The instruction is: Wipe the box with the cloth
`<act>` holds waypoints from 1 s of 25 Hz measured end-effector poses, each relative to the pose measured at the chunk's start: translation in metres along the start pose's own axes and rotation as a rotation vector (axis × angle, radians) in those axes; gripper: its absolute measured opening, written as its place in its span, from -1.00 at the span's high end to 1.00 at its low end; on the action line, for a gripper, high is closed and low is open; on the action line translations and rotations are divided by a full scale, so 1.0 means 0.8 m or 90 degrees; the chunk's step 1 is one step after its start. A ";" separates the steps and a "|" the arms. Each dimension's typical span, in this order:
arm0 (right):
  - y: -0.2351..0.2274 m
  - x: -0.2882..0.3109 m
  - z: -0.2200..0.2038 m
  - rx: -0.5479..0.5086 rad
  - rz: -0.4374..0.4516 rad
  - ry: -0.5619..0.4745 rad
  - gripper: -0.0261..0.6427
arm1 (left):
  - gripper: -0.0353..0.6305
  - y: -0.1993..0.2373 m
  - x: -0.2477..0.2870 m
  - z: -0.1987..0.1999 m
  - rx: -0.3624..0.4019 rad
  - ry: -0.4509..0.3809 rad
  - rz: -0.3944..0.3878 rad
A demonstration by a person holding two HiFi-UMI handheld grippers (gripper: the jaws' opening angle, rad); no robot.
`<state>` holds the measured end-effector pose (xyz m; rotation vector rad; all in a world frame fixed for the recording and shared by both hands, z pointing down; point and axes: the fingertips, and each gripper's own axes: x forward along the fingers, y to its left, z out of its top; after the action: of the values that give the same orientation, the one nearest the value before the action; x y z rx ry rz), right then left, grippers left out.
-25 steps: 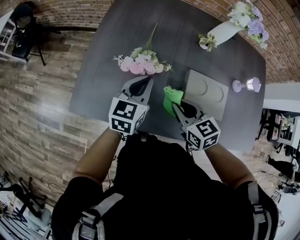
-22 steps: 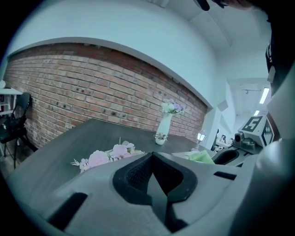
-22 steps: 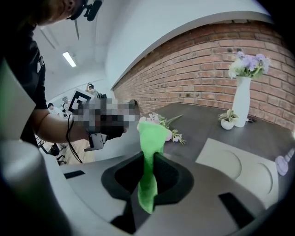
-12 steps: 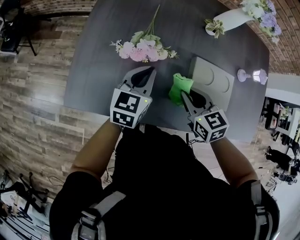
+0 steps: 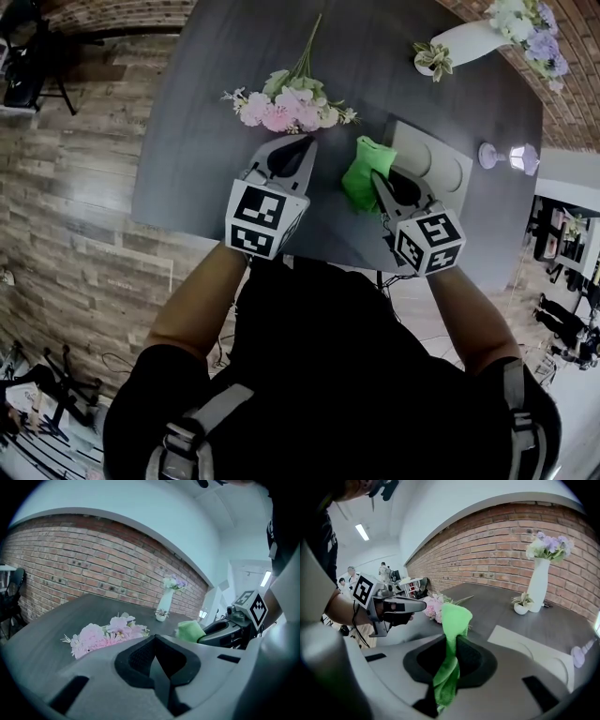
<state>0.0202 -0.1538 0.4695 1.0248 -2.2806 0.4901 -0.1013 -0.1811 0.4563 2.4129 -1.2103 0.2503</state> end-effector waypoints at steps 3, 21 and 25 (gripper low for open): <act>-0.013 0.010 0.012 -0.005 -0.007 -0.008 0.76 | 0.87 0.001 0.006 0.001 0.001 0.003 -0.001; -0.118 0.059 0.064 -0.038 -0.053 -0.024 0.76 | 0.87 -0.003 0.057 0.016 -0.002 0.020 -0.021; -0.134 0.066 0.073 -0.046 -0.058 -0.023 0.76 | 0.87 -0.004 0.062 0.017 0.001 0.024 -0.019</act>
<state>0.0530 -0.2826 0.4686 1.1049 -2.2540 0.3518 -0.0691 -0.2212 0.4599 2.4156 -1.1564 0.2869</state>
